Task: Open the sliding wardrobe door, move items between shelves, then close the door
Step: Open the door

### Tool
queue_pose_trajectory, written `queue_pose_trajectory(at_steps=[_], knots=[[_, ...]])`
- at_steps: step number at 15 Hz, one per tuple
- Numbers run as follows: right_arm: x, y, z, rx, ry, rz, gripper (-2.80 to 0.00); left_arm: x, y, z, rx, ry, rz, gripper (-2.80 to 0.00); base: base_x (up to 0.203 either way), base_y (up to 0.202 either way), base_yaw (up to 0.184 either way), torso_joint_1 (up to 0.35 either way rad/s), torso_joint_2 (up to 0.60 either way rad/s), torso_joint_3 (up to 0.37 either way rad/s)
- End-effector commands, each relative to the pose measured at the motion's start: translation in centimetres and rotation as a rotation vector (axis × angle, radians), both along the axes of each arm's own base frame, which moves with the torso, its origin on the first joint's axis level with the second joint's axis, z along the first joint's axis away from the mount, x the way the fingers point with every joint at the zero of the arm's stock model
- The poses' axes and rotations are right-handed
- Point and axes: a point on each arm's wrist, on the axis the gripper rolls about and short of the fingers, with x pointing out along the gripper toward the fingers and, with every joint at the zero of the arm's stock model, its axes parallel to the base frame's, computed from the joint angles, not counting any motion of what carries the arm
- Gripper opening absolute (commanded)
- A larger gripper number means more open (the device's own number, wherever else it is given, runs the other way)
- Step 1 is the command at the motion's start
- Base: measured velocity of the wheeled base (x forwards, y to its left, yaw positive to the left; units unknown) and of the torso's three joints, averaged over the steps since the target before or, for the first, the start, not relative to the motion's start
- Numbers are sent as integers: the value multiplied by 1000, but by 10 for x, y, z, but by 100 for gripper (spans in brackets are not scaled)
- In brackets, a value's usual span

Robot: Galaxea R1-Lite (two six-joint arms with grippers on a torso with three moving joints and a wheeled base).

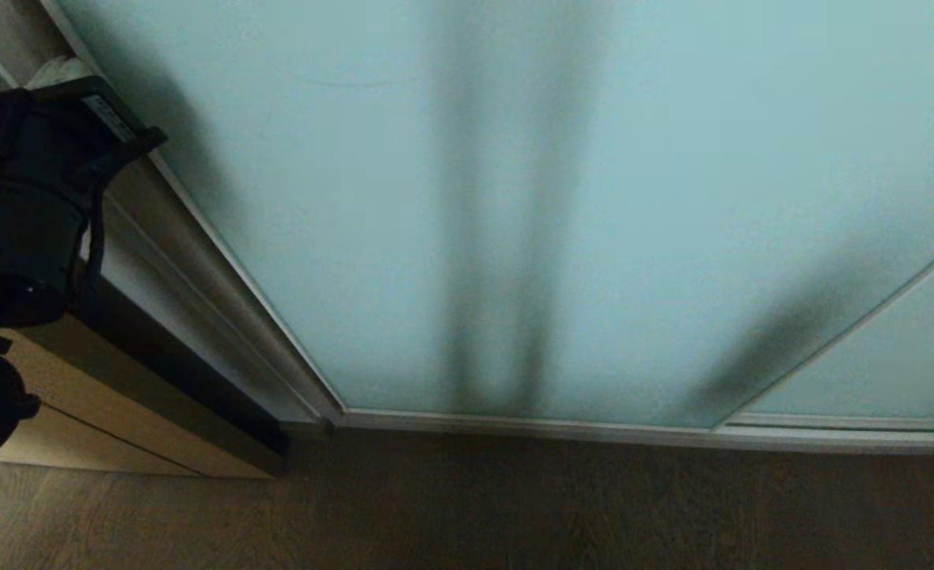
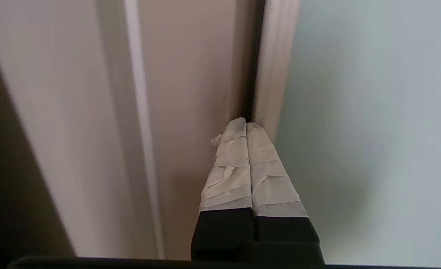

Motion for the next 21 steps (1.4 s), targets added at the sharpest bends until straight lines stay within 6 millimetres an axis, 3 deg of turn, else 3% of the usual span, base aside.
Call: queue_pose_trajectory(at_steps=[1,6,11,15,21], knots=[[0,0,0,0,0,2,-280,18,-1,-4,5,9,1,-280,0,0,0,0,0,0],[0,0,0,0,0,1,-280,23,-6,-6,10,7,-21,-280,0,0,0,5,0,0],[0,0,0,0,1,2,-280,21,-30,-3,31,-7,-115,-280,0,0,0,0,0,0],[0,0,0,0,0,2,-280,32,-41,19,80,-75,-168,-280,0,0,0,0,0,0],[0,0,0,0,1,2,-280,42,-76,10,119,-50,-308,-280,0,0,0,0,0,0]])
